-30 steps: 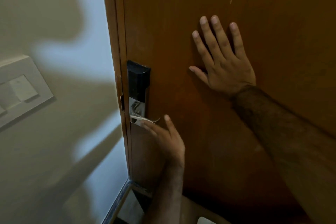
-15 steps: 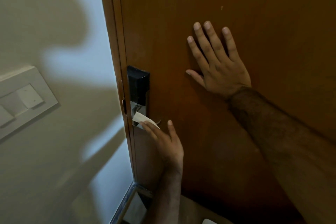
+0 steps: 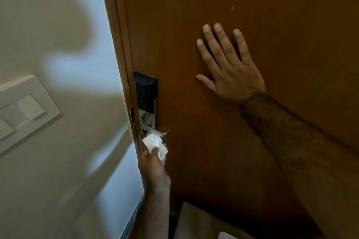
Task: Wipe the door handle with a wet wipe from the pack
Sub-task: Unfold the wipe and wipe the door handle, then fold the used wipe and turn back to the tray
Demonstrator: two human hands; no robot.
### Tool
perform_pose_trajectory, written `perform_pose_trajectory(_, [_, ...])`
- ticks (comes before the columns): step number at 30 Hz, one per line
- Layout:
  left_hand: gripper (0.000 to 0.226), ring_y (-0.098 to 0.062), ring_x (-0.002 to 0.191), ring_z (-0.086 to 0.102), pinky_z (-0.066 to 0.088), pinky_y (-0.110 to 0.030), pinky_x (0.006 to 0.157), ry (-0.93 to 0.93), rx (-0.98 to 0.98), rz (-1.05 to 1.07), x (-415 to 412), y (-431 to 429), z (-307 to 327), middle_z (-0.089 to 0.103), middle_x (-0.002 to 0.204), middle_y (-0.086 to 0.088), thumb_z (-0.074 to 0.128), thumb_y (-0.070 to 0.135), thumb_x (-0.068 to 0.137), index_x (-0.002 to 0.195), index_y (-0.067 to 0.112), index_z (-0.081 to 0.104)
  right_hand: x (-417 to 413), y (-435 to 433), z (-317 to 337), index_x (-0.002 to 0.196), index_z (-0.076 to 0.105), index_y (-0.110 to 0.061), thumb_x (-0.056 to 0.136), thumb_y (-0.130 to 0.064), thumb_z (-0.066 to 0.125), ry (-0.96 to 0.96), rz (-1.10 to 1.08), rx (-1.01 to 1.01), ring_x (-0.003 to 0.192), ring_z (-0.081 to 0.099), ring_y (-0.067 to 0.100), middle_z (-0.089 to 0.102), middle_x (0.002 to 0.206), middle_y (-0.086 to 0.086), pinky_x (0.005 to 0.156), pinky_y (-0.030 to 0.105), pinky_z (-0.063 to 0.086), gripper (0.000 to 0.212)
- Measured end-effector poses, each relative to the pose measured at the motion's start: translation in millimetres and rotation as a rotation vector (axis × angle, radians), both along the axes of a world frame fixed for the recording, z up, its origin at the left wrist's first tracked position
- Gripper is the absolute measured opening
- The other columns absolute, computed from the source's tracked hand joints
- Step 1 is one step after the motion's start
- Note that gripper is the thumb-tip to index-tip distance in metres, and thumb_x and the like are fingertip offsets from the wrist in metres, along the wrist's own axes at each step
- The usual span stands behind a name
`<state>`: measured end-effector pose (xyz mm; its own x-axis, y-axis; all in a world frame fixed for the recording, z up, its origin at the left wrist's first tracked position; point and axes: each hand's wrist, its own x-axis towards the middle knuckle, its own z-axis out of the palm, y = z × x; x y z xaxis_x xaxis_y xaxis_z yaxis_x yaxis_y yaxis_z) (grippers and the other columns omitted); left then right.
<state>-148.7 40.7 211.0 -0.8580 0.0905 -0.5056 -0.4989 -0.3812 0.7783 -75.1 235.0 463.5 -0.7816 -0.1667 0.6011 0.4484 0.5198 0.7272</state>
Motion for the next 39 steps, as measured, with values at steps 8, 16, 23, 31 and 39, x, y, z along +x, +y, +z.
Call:
perform_pose_trajectory(8, [0.021,-0.031,0.117,0.069,0.064,-0.045,0.088,0.038,-0.104,-0.35,15,-44,-23,0.075,0.123,-0.011,0.083,0.021,0.086,0.105,0.022,0.076,4,-12,4,0.171,0.018,-0.006,0.113,-0.057,0.028,-0.001,0.037,-0.183,0.164,0.017,0.036,0.017,0.177,0.02,0.131,0.056,0.008,0.078])
perform_pose_trajectory(16, [0.032,-0.03,0.111,0.075,0.062,-0.028,0.076,0.144,0.072,-0.695,27,-73,20,0.08,0.117,-0.011,0.079,0.017,0.089,0.119,0.01,0.072,58,-120,-119,0.131,0.074,-0.021,0.092,-0.061,0.072,0.037,-0.076,-1.963,0.107,0.073,0.015,0.077,0.122,-0.003,0.091,0.031,0.059,0.056])
perform_pose_trajectory(23, [0.032,-0.031,0.096,0.079,0.066,-0.035,0.075,0.144,0.218,-0.803,34,-84,37,0.076,0.117,-0.028,0.075,0.006,0.082,0.112,-0.002,0.067,94,-143,-169,0.099,0.082,-0.019,0.094,-0.01,0.082,0.325,-0.044,-2.628,0.084,0.083,0.014,0.085,0.097,0.004,0.069,0.024,0.066,0.01])
perform_pose_trajectory(31, [0.015,-0.026,0.103,0.077,0.063,-0.032,0.082,0.393,0.142,-0.986,41,-91,35,0.08,0.108,-0.014,0.075,0.009,0.086,0.098,0.014,0.082,120,-151,-180,0.108,0.082,-0.011,0.101,-0.001,0.067,0.486,0.084,-2.723,0.091,0.082,0.017,0.084,0.104,0.008,0.071,0.027,0.065,0.019])
perform_pose_trajectory(39, [0.033,-0.015,0.108,0.075,0.06,-0.023,0.081,0.649,-0.052,-1.147,53,-91,40,0.082,0.11,-0.003,0.066,-0.005,0.095,0.099,0.02,0.087,147,-157,-197,0.111,0.08,-0.007,0.105,-0.004,0.061,0.725,0.16,-2.909,0.092,0.083,0.02,0.085,0.1,0.008,0.072,0.029,0.066,0.02])
